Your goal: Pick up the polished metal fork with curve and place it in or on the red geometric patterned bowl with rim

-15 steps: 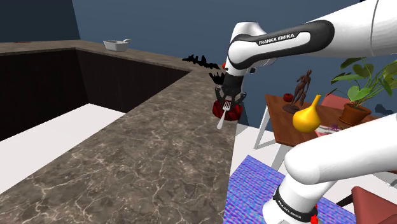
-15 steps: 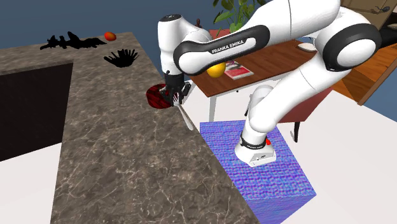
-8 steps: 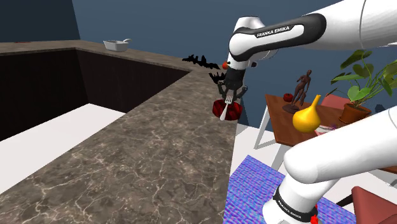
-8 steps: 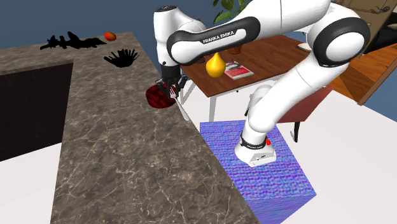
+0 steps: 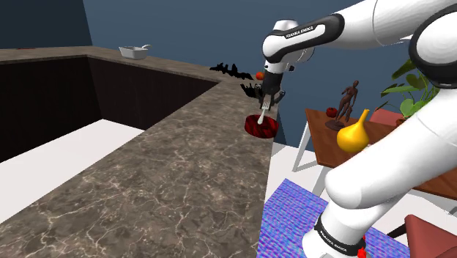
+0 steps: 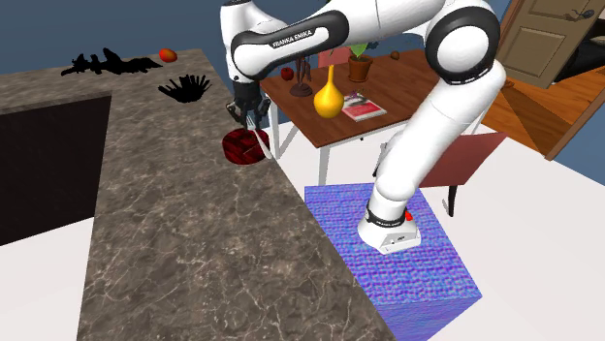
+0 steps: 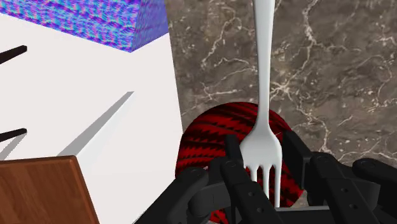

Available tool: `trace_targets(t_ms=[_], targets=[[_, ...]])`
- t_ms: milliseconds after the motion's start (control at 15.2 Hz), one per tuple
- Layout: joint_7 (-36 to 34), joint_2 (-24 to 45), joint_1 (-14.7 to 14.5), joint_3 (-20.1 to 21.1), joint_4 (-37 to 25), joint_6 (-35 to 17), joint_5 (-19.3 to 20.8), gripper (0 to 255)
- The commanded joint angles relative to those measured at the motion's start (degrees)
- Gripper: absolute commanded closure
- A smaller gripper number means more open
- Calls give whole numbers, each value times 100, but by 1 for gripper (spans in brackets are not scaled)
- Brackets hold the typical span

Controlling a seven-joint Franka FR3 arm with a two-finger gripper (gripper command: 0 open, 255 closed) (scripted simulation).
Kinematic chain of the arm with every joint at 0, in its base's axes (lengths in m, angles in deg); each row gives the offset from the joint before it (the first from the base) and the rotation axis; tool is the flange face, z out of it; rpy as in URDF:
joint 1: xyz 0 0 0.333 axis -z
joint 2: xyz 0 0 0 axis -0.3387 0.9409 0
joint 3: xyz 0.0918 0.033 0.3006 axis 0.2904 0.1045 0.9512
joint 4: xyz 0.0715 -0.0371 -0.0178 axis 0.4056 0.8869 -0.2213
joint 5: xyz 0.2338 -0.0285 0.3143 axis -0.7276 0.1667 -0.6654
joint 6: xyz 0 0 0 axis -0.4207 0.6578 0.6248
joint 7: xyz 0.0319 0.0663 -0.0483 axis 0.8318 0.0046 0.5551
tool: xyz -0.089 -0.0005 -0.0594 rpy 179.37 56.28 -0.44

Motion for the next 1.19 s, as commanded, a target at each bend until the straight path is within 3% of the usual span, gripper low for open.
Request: trace_targets(t_ms=[0, 462, 1122], targets=[[146, 381, 73, -95, -336, -43, 46, 255], [663, 1614, 317, -393, -1711, 88, 99, 255], [644, 1783, 319, -393, -1132, -660, 110, 255]])
